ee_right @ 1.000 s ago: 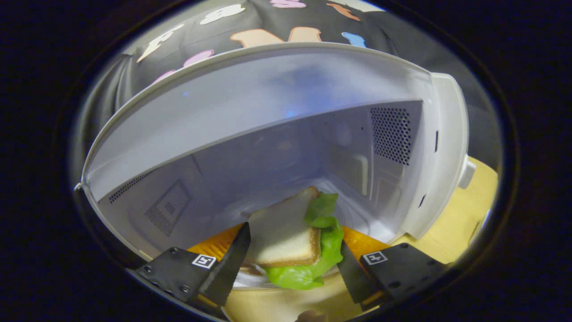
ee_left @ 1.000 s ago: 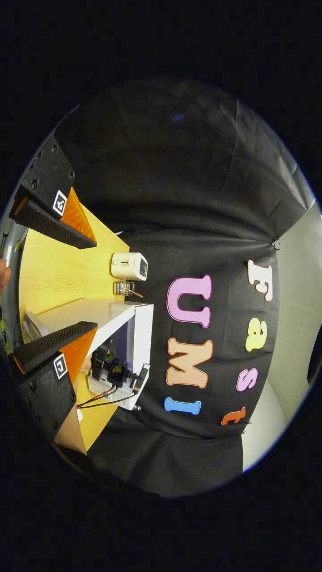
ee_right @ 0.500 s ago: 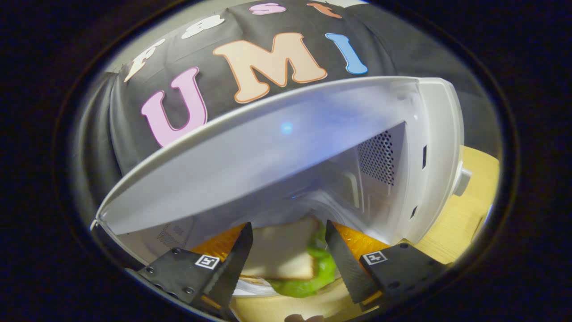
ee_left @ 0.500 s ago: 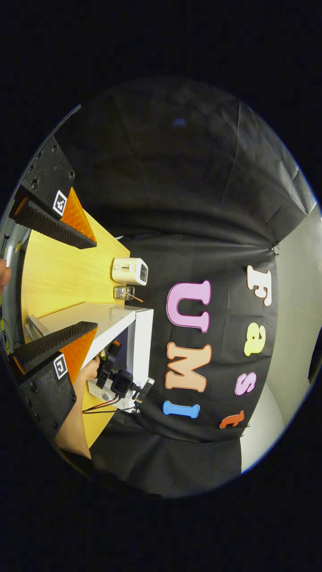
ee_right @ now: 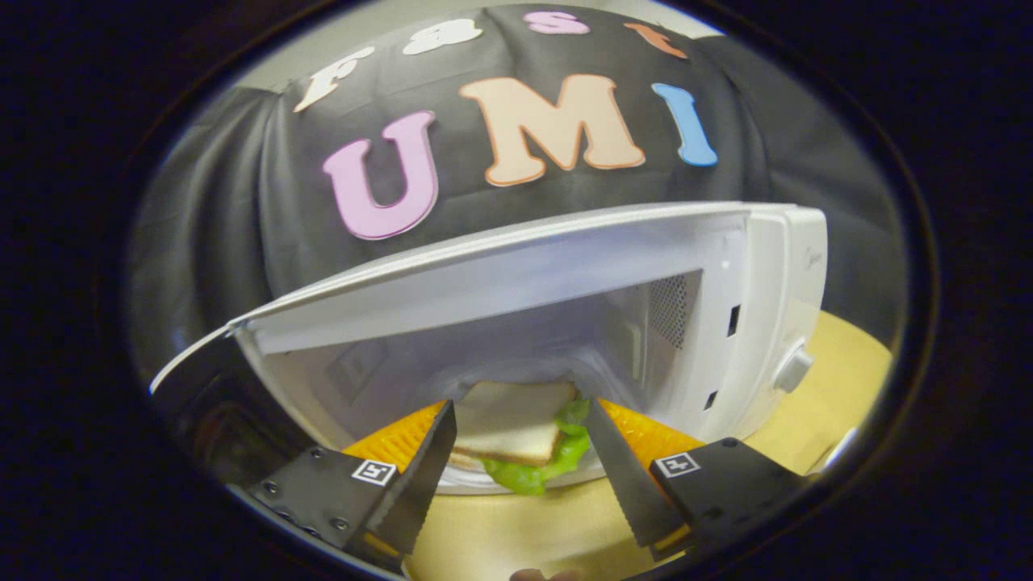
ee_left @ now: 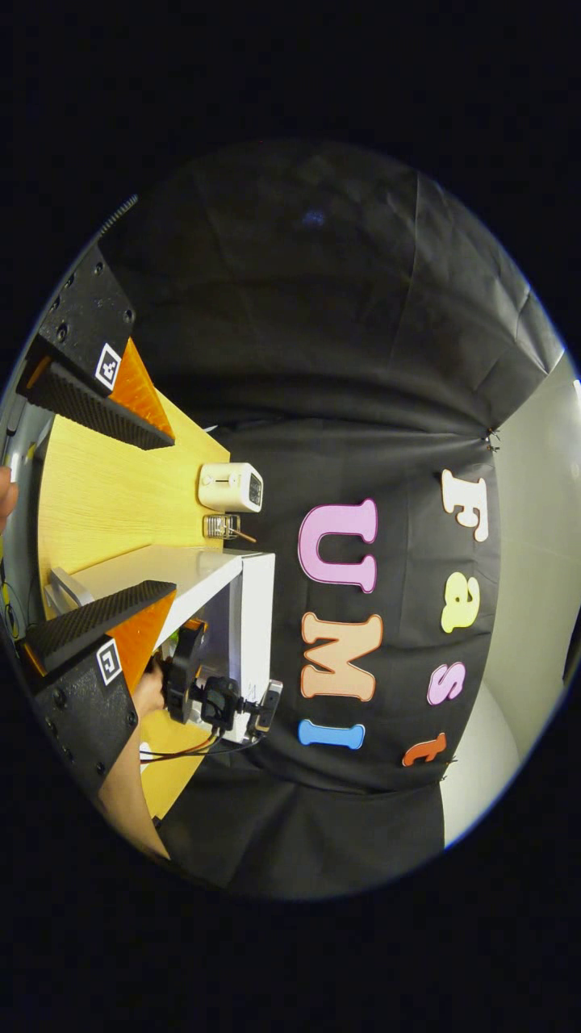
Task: Open the microwave oven with the left hand, put the food in, and close the microwave oven.
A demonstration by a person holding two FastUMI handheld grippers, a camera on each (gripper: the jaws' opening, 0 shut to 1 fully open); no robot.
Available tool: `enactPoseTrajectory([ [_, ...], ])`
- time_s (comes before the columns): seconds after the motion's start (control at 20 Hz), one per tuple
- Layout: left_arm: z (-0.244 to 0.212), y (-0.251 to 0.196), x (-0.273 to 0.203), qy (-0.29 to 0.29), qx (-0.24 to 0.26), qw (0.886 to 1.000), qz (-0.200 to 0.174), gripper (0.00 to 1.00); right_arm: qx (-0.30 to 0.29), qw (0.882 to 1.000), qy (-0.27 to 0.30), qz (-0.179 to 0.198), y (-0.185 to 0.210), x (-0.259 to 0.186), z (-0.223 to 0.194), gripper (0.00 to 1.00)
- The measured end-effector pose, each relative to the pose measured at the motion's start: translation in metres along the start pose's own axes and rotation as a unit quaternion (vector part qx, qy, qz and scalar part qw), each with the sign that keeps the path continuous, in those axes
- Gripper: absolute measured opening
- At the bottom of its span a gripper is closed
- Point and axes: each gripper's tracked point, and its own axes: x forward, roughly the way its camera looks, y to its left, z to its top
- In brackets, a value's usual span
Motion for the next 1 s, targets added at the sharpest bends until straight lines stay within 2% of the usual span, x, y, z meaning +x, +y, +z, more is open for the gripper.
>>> enactPoseTrajectory([
  [0.15, -0.001, 0.004, 0.003, 0.002, 0.007, 1.0, 0.007, 0.93, -0.035, 0.999, -0.013, 0.027, -0.004, -0.038, 0.013, 1.0],
  [0.3, -0.002, 0.005, 0.004, 0.001, 0.026, 1.0, 0.011, 0.96, -0.054, 0.997, -0.048, 0.041, -0.017, -0.079, 0.04, 0.99],
  [0.35, -0.002, 0.004, 0.005, 0.002, 0.029, 1.0, 0.011, 0.96, -0.054, 0.996, -0.054, 0.043, -0.023, -0.091, 0.05, 0.92],
  [0.45, -0.007, 0.002, 0.007, 0.009, 0.03, 0.999, 0.009, 0.93, -0.049, 0.995, -0.069, 0.044, -0.038, -0.117, 0.075, 0.92],
  [0.5, -0.008, 0.001, 0.008, 0.01, 0.028, 0.999, 0.012, 0.96, -0.05, 0.995, -0.081, 0.042, -0.047, -0.128, 0.09, 0.92],
  [0.7, -0.006, -0.004, 0.005, 0.002, 0.034, 0.999, 0.009, 0.95, -0.043, 0.993, -0.101, 0.048, -0.082, -0.166, 0.138, 0.92],
  [0.85, -0.017, -0.005, 0.007, 0.014, 0.035, 0.999, 0.007, 0.95, -0.054, 0.989, -0.131, 0.037, -0.113, -0.199, 0.179, 0.91],
  [0.9, -0.02, -0.005, 0.008, 0.019, 0.034, 0.999, 0.009, 0.93, -0.062, 0.988, -0.14, 0.032, -0.12, -0.209, 0.189, 0.91],
  [0.95, -0.025, -0.003, 0.009, 0.024, 0.034, 0.999, 0.013, 0.9, -0.071, 0.986, -0.146, 0.026, -0.128, -0.218, 0.197, 0.99],
  [1.0, -0.028, -0.001, 0.011, 0.03, 0.036, 0.999, 0.017, 0.77, -0.075, 0.985, -0.152, 0.021, -0.133, -0.226, 0.204, 0.91],
])
